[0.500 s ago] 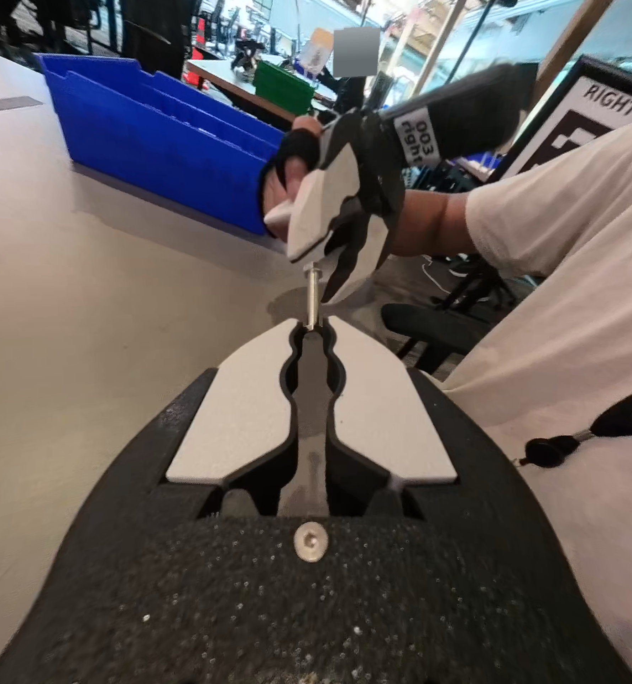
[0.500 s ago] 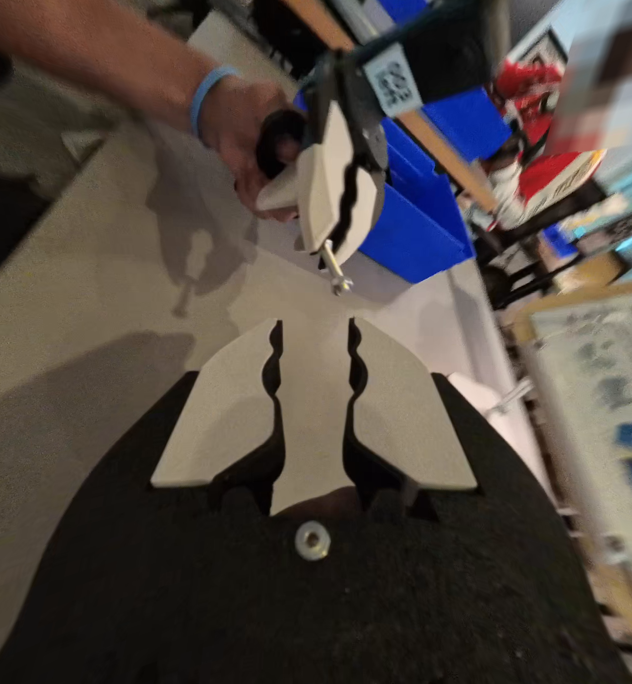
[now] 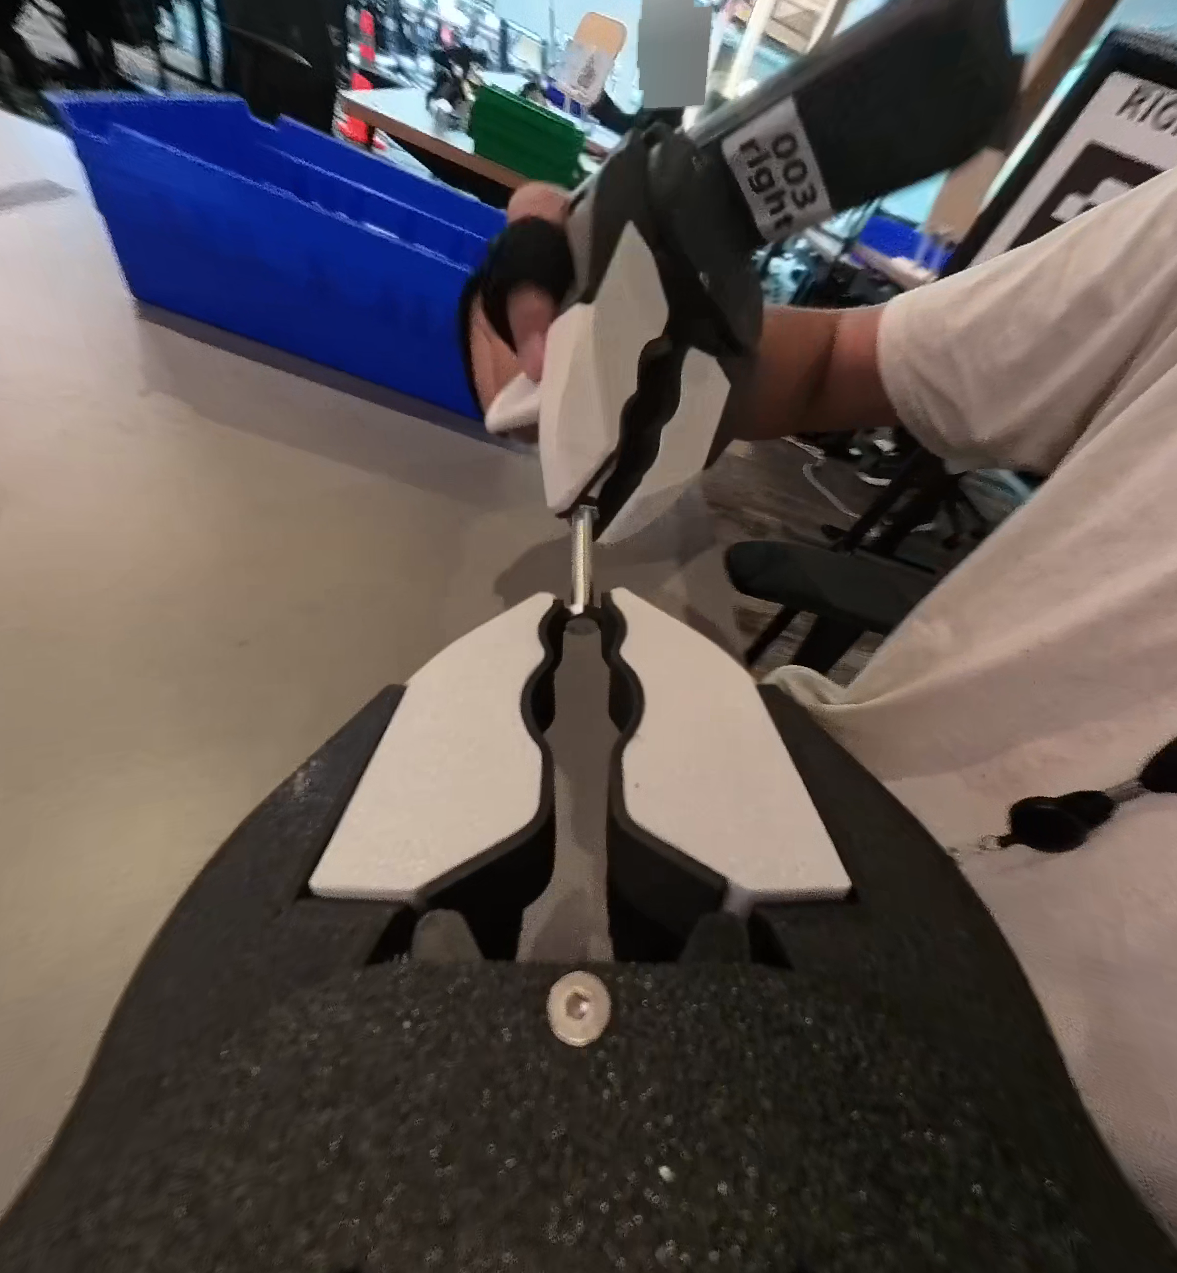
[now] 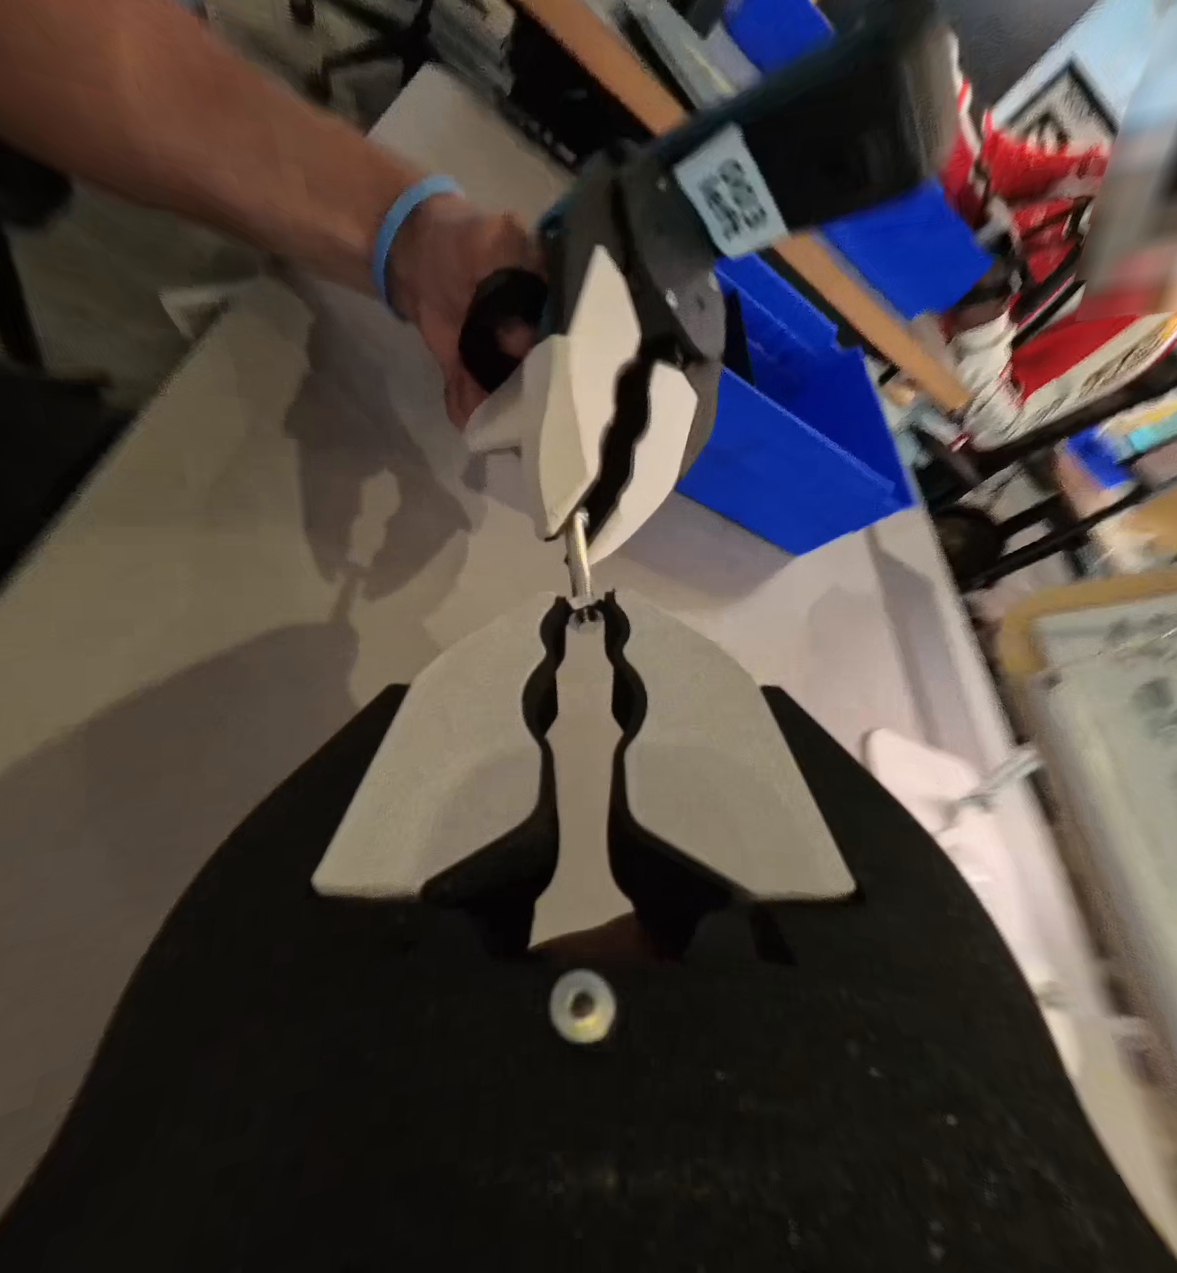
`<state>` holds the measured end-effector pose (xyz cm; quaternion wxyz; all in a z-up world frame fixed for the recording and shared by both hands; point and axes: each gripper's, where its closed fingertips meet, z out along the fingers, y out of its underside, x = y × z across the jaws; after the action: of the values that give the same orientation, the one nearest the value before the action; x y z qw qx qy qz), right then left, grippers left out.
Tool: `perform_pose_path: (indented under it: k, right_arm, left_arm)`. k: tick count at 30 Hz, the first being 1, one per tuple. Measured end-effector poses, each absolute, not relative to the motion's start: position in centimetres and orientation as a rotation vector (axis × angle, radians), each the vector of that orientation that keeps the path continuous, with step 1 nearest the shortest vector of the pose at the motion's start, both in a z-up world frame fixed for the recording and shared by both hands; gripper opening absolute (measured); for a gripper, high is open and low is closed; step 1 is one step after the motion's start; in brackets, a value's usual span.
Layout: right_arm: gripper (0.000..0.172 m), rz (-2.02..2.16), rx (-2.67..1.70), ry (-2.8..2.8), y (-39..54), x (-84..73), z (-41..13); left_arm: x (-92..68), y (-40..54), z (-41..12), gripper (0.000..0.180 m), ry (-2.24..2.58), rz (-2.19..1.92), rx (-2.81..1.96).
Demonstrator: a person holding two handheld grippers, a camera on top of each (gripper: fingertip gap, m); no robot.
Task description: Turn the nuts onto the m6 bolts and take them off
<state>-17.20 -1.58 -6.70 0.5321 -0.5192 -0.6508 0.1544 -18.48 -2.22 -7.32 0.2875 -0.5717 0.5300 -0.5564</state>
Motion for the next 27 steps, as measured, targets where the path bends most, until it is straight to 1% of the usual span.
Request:
perform_pose_path:
  k: [4, 9, 11, 12, 15, 17, 19, 22, 24, 25, 27]
  right_arm:
    - [0.010, 0.941, -1.658, -1.231, -0.9, -17.2, -7.4]
    - [0.010, 1.733, -2.028, -0.691, -1.9, -17.7, -8.8]
    - [0.010, 1.902, -2.026, -0.531, -2.1, -17.7, -8.7]
    - [0.010, 1.906, -2.018, -0.525, -2.2, -17.7, -8.7]
    - [0.012, 1.704, -1.931, -0.648, -1.8, -17.4, -8.6]
    - [0.040, 1.462, -1.838, -0.778, -1.2, -16.9, -8.4]
    - [0.047, 1.038, -1.715, -1.018, -0.5, -16.0, -8.8]
    - [0.046, 0.299, -1.365, -1.329, 0.2, -14.7, -8.2]
    - [0.038, -0.071, -1.079, -1.471, -0.5, -14.8, -7.4]
    - [0.035, -0.201, -0.967, -1.509, -0.8, -15.1, -7.1]
    - [0.035, -0.268, -0.893, -1.567, -1.3, -15.8, -7.4]
  left_arm:
    - [-18.4, -1.1, -7.2, 0.010, 1.410, -1.260, -1.501]
    - [-18.3, -1.0, -7.6, 0.010, 1.443, -1.152, -1.506]
    - [-18.2, -1.1, -7.7, 0.010, 1.438, -1.174, -1.509]
    - [-18.2, -1.2, -7.7, 0.010, 1.440, -1.186, -1.514]
    - [-18.0, -1.1, -7.6, 0.010, 1.422, -1.214, -1.522]
    - [-18.0, -1.4, -7.0, 0.010, 1.395, -1.311, -1.521]
    - [-18.1, -1.2, -6.7, 0.010, 1.355, -1.403, -1.536]
    - [-18.4, -1.1, -6.6, 0.010, 1.301, -1.563, -1.574]
    - [-18.6, -0.9, -6.6, 0.010, 1.268, -1.635, -1.585]
    - [-18.6, -1.0, -6.5, 0.010, 1.263, -1.669, -1.583]
    - [-18.7, -1.3, -6.5, 0.010, 1.269, -1.718, -1.572]
